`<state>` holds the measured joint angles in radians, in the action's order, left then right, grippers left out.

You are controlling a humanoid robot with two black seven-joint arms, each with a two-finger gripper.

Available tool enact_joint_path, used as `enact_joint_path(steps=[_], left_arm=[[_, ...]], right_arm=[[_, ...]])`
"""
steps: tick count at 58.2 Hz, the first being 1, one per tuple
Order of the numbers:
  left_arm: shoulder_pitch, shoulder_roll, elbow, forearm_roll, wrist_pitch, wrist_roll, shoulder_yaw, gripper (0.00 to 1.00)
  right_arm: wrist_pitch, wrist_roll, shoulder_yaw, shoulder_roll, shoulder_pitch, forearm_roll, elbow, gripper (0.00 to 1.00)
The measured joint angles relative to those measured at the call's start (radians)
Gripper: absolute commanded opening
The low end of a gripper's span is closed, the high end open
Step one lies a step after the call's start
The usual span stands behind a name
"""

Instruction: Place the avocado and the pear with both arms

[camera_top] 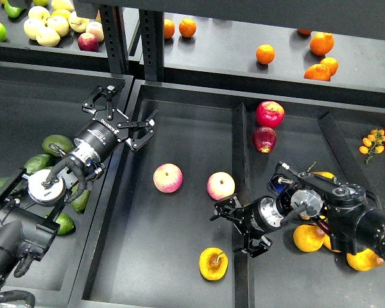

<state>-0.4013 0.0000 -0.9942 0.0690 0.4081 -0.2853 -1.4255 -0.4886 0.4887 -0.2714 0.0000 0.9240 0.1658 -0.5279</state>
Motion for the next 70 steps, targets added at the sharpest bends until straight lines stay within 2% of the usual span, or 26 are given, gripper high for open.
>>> enact_joint_path(steps=[17,26,45,59,64,70], left_arm=[[0.000,0.000,0.000,0.000,0.000,0.000,0.000,0.99],[0.001,0.000,-0.001,0.000,0.001,0.000,0.000,0.99],[0.001,0.000,0.000,0.000,0.001,0.000,0.000,0.99],[0.001,0.000,0.000,0.000,0.002,0.000,0.000,0.99],[0.001,0.000,0.000,0.000,0.002,0.000,0.000,0.99],[0.001,0.000,0.000,0.000,0.002,0.000,0.000,0.99]], right_arm=[[0.000,0.000,0.034,0.000,-0.040,-0.023,0.003,0.97],[0.000,0.000,0.091,-0.006,-0.075,-0.076,0.002,0.84],[0.000,0.000,0.152,-0.023,-0.106,-0.125,-0.008,0.73],[0.000,0.001,0.154,-0.038,-0.096,-0.122,-0.037,0.57],[0.000,0.001,0.165,-0.059,-0.095,-0.119,-0.055,0.47],[0.000,0.000,0.182,-0.084,-0.097,-0.114,-0.081,0.40]])
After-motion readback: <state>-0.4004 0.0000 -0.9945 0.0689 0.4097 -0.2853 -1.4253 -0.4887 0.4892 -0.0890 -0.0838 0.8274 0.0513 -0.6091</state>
